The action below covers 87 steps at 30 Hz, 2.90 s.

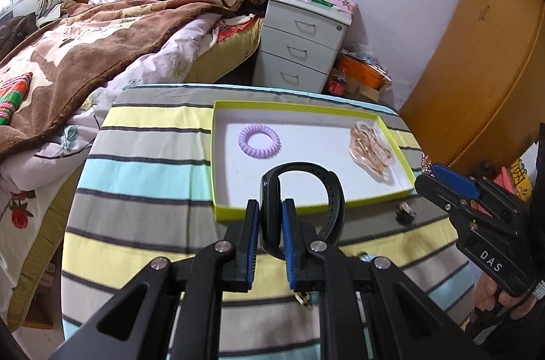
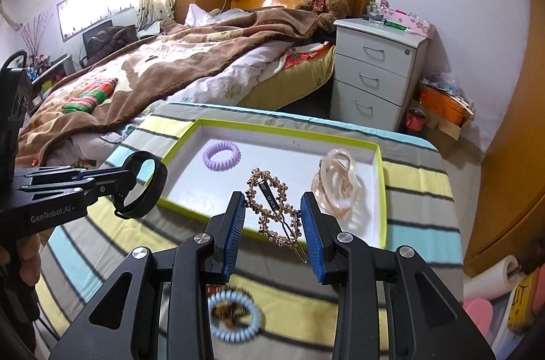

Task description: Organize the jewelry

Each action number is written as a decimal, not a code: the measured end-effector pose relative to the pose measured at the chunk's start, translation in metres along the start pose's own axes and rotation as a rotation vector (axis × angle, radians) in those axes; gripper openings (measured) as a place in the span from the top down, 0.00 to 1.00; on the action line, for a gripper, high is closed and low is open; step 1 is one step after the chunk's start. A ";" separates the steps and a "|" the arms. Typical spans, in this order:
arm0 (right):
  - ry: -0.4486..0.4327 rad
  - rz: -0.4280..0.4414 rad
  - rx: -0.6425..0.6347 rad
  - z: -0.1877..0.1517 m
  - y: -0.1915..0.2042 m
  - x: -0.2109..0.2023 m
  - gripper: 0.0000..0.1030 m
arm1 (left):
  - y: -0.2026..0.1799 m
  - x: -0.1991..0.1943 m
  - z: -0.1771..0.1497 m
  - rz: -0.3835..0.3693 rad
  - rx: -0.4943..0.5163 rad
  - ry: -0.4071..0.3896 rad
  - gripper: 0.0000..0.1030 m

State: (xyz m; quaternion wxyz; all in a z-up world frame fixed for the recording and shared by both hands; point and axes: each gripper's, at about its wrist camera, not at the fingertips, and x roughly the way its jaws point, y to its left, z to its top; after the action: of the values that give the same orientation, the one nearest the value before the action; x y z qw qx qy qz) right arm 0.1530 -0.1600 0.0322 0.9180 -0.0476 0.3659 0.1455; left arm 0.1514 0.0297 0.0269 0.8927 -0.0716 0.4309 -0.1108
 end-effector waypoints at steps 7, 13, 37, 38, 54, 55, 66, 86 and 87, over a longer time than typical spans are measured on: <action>0.034 -0.007 0.004 0.021 -0.001 0.035 0.66 | 0.008 0.021 0.021 0.002 -0.019 0.005 0.86; 0.069 -0.012 0.011 0.038 -0.002 0.068 0.66 | 0.015 0.040 0.033 0.011 -0.025 0.025 0.86; 0.200 -0.059 0.001 0.046 -0.005 0.150 0.66 | 0.025 0.102 0.033 0.036 -0.046 0.130 0.86; 0.202 -0.060 0.000 0.046 -0.005 0.151 0.66 | 0.025 0.103 0.033 0.036 -0.043 0.131 0.86; 0.221 -0.080 -0.028 0.046 -0.003 0.158 0.66 | 0.026 0.105 0.034 0.038 -0.048 0.137 0.86; 0.223 -0.080 -0.029 0.046 -0.003 0.159 0.66 | 0.026 0.105 0.034 0.040 -0.049 0.137 0.86; 0.234 -0.082 -0.032 0.044 -0.004 0.160 0.66 | 0.025 0.103 0.034 0.034 -0.046 0.143 0.75; 0.152 -0.079 0.004 0.049 -0.003 0.119 0.57 | 0.011 0.071 0.033 0.030 -0.041 0.090 0.51; 0.148 -0.080 0.005 0.049 -0.003 0.115 0.57 | 0.010 0.068 0.032 0.027 -0.041 0.085 0.50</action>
State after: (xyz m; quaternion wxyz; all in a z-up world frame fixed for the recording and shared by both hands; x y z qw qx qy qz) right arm 0.2652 -0.1267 -0.0112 0.8936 -0.0706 0.4310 0.1040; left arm 0.2190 0.0227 -0.0062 0.8733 -0.0790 0.4717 -0.0927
